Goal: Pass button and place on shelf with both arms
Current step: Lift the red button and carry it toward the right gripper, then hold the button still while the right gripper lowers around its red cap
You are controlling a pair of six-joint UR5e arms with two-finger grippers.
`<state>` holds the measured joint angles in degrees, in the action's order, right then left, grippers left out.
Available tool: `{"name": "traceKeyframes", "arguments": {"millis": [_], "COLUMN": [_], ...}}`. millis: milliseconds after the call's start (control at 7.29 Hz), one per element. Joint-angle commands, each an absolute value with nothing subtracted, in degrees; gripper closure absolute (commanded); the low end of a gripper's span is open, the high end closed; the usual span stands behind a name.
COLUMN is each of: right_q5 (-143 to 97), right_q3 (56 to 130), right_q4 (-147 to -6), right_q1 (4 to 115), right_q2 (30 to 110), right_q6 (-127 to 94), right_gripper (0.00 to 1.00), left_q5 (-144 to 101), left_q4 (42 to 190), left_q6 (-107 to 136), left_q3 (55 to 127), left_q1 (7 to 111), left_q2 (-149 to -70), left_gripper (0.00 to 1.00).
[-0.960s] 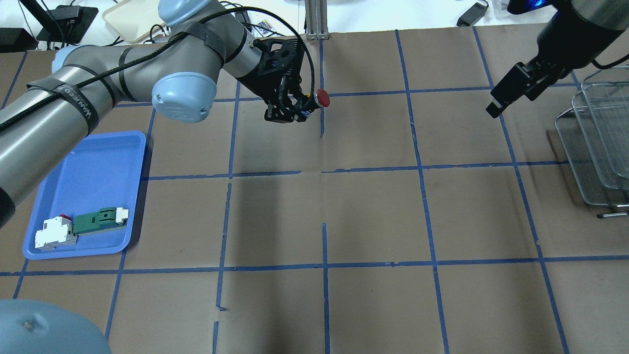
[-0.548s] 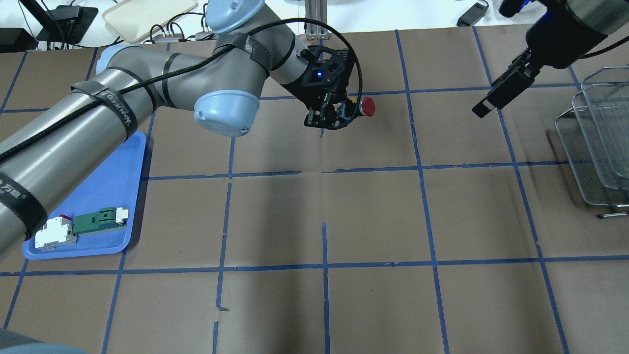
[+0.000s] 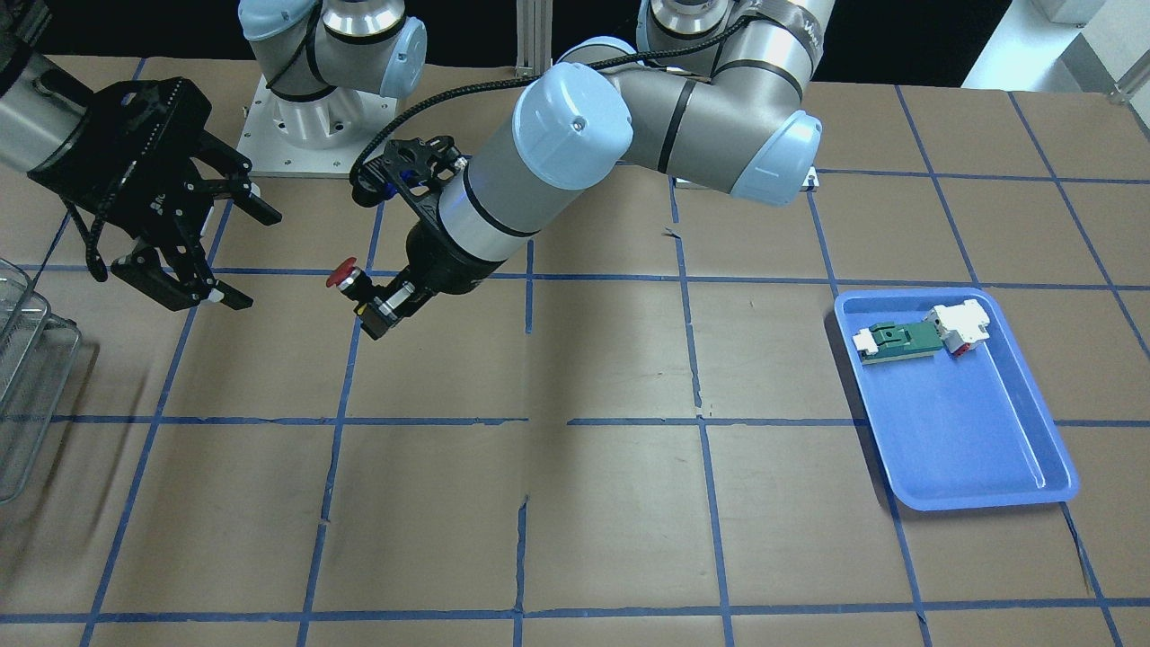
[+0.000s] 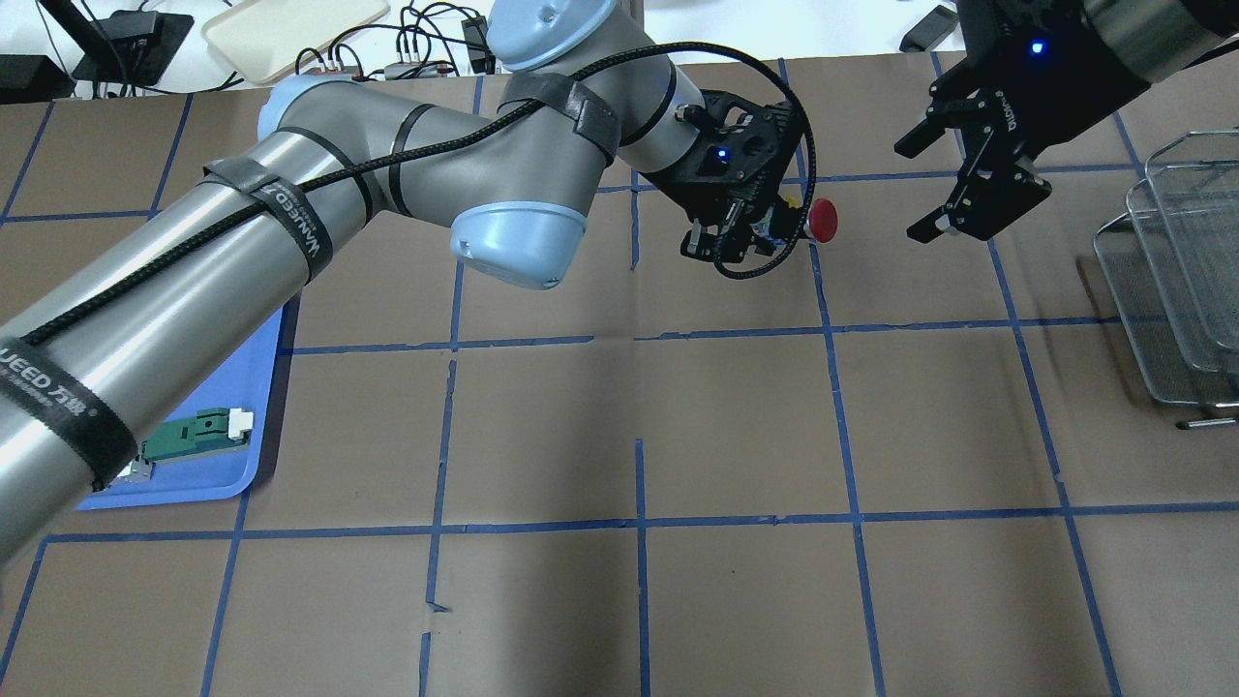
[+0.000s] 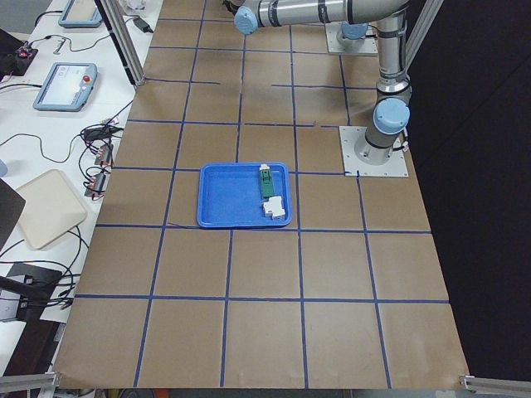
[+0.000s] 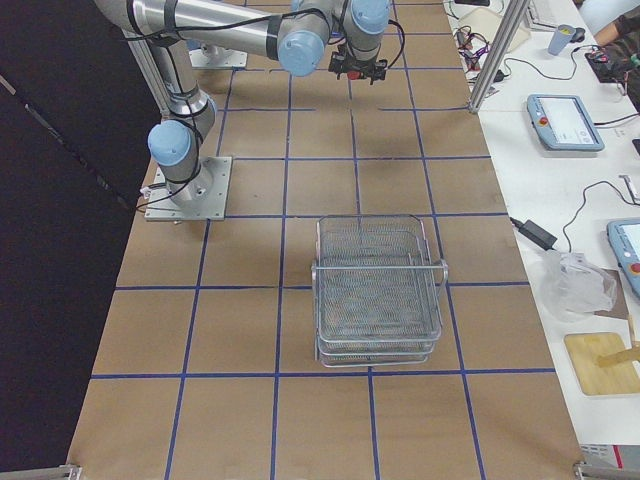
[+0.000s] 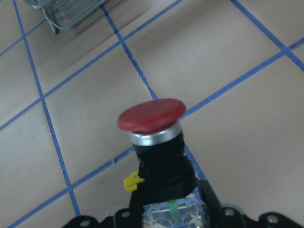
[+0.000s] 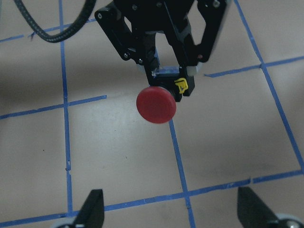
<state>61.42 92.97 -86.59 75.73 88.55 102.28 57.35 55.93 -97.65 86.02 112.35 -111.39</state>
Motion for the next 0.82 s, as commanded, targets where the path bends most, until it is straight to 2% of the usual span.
{"name": "traceKeyframes", "arguments": {"millis": [0, 411, 685], "right_q5": [61.1, 59.6, 53.9], "right_q3": [97.7, 99.1, 104.4], "right_q4": [-88.8, -95.9, -103.8], "right_q1": [75.9, 75.8, 75.8], "right_q2": [91.6, 98.9, 100.9], "right_q6": [103.3, 104.6, 103.3], "right_gripper": [0.0, 0.0, 0.0], "left_q5": [54.9, 54.6, 54.5], "left_q4": [56.0, 55.3, 55.2], "left_q6": [-97.3, -93.2, -92.9], "left_q3": [86.0, 86.0, 85.9], "left_q1": [112.7, 112.3, 112.4], "left_q2": [-109.8, -110.0, -109.6], "left_gripper": [1.0, 1.0, 1.0]}}
